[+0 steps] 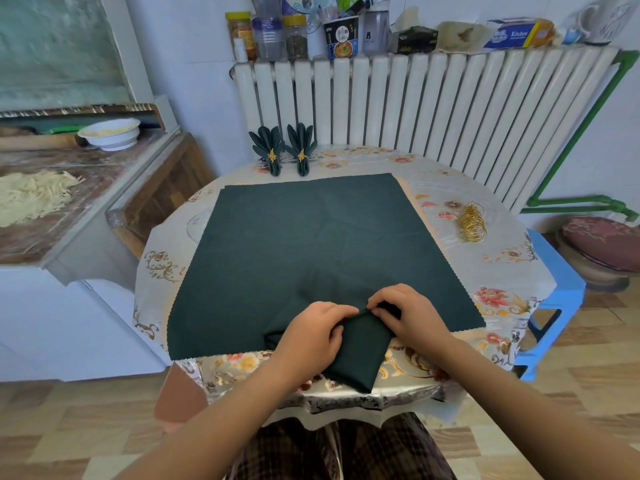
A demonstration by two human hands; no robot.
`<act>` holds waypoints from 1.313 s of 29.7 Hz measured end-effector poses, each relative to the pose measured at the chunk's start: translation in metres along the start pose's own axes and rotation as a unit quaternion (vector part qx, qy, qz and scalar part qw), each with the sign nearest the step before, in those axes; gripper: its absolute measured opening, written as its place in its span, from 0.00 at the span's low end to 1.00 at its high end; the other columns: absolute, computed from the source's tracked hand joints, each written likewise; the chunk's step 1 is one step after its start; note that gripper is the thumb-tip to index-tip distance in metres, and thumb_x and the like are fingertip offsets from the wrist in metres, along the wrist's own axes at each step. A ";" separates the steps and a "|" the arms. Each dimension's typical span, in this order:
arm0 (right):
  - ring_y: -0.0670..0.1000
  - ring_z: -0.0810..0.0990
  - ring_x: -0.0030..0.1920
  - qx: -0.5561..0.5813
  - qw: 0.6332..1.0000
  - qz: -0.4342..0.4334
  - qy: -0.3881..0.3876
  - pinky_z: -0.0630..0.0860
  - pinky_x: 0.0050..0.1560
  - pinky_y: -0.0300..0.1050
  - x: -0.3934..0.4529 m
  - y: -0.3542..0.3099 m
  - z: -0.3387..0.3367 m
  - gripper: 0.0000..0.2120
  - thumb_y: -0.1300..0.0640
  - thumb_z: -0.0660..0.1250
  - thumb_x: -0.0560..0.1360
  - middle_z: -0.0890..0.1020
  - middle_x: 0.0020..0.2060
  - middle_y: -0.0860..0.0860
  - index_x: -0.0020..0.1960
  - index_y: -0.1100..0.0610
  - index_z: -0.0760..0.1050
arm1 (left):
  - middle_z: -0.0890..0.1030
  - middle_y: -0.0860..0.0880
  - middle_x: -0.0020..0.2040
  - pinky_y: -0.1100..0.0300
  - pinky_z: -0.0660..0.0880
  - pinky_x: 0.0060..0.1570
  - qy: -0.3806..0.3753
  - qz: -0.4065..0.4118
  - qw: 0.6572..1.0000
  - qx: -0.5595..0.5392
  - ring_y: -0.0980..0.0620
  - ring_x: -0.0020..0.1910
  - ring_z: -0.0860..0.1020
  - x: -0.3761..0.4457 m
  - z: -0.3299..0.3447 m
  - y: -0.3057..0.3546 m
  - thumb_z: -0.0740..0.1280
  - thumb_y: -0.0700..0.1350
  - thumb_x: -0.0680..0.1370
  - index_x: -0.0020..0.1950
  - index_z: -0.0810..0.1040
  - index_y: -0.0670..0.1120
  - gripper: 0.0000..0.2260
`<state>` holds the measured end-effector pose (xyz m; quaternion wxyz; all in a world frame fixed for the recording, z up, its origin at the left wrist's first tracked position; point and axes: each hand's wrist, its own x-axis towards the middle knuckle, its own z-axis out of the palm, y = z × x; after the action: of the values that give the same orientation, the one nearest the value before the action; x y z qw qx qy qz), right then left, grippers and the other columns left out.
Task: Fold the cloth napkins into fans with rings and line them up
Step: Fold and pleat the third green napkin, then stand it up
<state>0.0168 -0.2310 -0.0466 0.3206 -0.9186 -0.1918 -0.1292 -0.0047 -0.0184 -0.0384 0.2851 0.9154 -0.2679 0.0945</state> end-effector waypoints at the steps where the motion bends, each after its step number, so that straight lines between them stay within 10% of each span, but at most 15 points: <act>1: 0.45 0.75 0.48 0.001 1.000 0.008 -0.009 0.72 0.48 0.39 0.000 0.000 -0.001 0.06 0.62 0.69 0.73 0.81 0.43 0.43 0.42 0.52 0.78 | 0.79 0.54 0.55 0.75 0.63 0.58 -0.022 0.011 1.000 -0.002 0.58 0.58 0.72 -0.002 -0.003 -0.001 0.65 0.39 0.77 0.58 0.80 0.48 0.12; 14: 0.30 0.64 0.64 0.102 0.934 0.058 -0.337 0.62 0.61 0.27 0.013 -0.001 -0.049 0.12 0.54 0.76 0.67 0.66 0.64 0.31 0.45 0.38 0.82 | 0.67 0.57 0.66 0.68 0.61 0.67 -0.154 -0.003 0.986 -0.056 0.62 0.67 0.64 -0.003 -0.022 -0.010 0.68 0.50 0.77 0.55 0.79 0.52 0.08; 26: 0.34 0.65 0.65 0.062 0.964 0.030 -0.256 0.61 0.64 0.32 0.004 -0.004 -0.040 0.08 0.51 0.71 0.73 0.72 0.62 0.34 0.42 0.37 0.79 | 0.59 0.58 0.74 0.59 0.67 0.64 -0.256 -0.029 0.966 -0.015 0.56 0.69 0.65 -0.005 -0.041 0.017 0.68 0.70 0.65 0.54 0.76 0.58 0.24; 39: 0.34 0.73 0.57 0.064 0.983 0.036 -0.168 0.70 0.57 0.30 -0.021 -0.023 -0.031 0.11 0.45 0.73 0.69 0.77 0.51 0.33 0.49 0.35 0.77 | 0.69 0.59 0.68 0.65 0.64 0.66 -0.225 -0.052 0.972 -0.051 0.64 0.66 0.67 -0.011 -0.051 -0.007 0.65 0.44 0.77 0.51 0.79 0.47 0.06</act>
<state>-0.0154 -0.2398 -0.0178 0.3463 -0.9112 -0.2173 0.0507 -0.0106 0.0207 -0.0033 0.2686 0.9100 -0.2817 -0.1425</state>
